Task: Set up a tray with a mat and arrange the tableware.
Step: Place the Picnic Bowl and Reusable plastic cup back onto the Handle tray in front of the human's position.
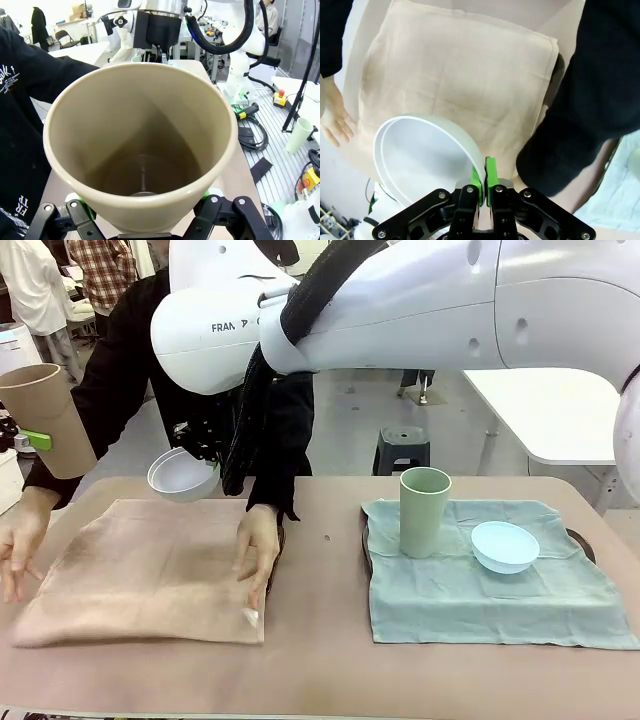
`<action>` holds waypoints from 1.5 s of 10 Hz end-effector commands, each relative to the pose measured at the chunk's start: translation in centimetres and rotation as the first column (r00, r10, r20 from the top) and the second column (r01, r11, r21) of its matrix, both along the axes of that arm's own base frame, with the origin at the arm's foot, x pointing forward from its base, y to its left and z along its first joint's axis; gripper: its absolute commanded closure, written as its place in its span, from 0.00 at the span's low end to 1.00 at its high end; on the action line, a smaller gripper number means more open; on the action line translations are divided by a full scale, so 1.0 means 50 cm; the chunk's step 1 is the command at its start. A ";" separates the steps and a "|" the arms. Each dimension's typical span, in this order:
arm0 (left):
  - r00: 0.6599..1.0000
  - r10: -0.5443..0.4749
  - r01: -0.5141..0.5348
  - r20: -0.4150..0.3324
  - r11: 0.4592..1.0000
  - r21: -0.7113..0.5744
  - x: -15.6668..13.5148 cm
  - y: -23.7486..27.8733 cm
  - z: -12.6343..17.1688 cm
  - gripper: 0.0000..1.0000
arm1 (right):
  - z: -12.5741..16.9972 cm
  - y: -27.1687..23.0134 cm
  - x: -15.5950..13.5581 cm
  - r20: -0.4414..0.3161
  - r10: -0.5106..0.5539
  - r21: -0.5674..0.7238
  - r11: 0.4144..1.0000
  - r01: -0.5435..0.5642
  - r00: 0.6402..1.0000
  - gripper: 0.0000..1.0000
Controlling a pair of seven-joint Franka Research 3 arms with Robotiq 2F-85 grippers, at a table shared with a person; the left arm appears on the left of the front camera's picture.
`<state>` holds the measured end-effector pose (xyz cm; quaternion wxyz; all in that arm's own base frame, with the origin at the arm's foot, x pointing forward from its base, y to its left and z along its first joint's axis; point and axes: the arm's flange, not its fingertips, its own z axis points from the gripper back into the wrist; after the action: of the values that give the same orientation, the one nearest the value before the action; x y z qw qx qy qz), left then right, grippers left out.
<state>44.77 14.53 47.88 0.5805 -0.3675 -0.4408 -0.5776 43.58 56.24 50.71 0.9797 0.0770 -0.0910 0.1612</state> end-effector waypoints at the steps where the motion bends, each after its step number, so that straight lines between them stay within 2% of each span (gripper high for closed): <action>1: 1.000 -0.004 0.004 0.013 1.000 -0.004 0.000 0.000 0.008 1.00 | 0.006 0.007 0.006 -0.007 0.016 0.010 1.000 -0.016 1.000 1.00; 15: 1.000 -0.004 0.004 0.013 1.000 -0.004 0.000 0.000 0.008 1.00 | 0.006 0.007 0.006 -0.007 0.016 0.010 1.000 -0.016 1.000 1.00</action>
<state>44.77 14.53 47.88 0.5805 -0.3675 -0.4408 -0.5776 43.58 56.24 50.71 0.9797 0.0770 -0.0909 0.1612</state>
